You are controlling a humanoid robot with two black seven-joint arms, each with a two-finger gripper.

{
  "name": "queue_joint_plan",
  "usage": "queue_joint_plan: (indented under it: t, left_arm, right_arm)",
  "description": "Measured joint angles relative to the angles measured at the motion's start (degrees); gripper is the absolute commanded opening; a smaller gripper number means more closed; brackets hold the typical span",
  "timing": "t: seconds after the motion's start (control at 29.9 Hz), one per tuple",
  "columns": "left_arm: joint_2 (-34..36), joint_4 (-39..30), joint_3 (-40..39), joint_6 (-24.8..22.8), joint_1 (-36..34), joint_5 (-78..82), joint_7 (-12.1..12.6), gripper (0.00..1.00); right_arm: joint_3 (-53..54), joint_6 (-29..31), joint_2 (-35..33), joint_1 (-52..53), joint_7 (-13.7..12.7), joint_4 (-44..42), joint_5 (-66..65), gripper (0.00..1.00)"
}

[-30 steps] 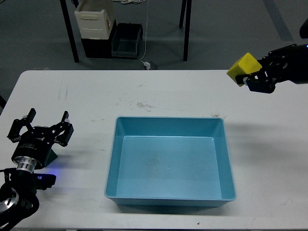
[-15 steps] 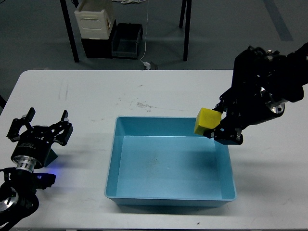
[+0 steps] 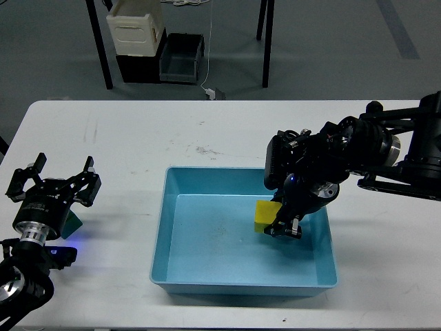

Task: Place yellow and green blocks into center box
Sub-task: 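Lower the yellow cube into the tray and open the right gripper, then withdraw the right gripper up and away from the tray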

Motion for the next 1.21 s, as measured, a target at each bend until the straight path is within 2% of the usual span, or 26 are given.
queue_joint_plan:
  t: [0.03,0.1,0.13,0.2,0.23,0.44,0.7,1.04,1.21]
  left_arm:
    - [0.01,0.0,0.0,0.0,0.0,0.0,0.0,1.0]
    - [0.01,0.0,0.0,0.0,0.0,0.0,0.0,1.0]
    - [0.01,0.0,0.0,0.0,0.0,-0.01,0.0,1.0]
    - [0.02,0.03,0.0,0.0,0.01,0.0,0.0,1.0]
    - [0.02,0.06,0.0,0.0,0.0,0.0,0.0,1.0]
    - [0.02,0.57,0.0,0.0,-0.02,0.0,0.0,1.0]
    - [0.65,2.41,0.0,0.0,-0.92,0.16,0.0,1.0]
    - [7.08,4.69,0.04,0.0,-4.62,1.91,0.01,1.0]
    - [11.75,7.83,0.87,0.15,-8.12,2.24,0.0,1.0]
  right_arm:
    - [0.0,0.0,0.31,-0.23,-0.01,-0.6,0.06,0.21]
    - [0.01,0.0,0.57,-0.55,0.0,-1.49,0.35,0.44]
    - [0.1,0.01,0.61,-0.67,-0.01,-1.86,0.58,0.57]
    - [0.52,0.01,0.69,-0.82,0.0,-2.25,1.08,0.9]
    - [0.73,0.01,0.74,-0.87,0.0,-2.37,1.5,0.98]
    - [1.3,0.0,1.16,-1.3,0.01,-2.64,7.78,0.99]
    - [2.64,0.01,1.33,-1.18,0.02,-2.86,9.13,0.99]
    - [18.43,0.01,-5.23,0.27,0.01,-2.33,12.41,0.99]
    - [33.93,-0.26,-6.32,-4.62,0.01,-2.3,13.26,0.99]
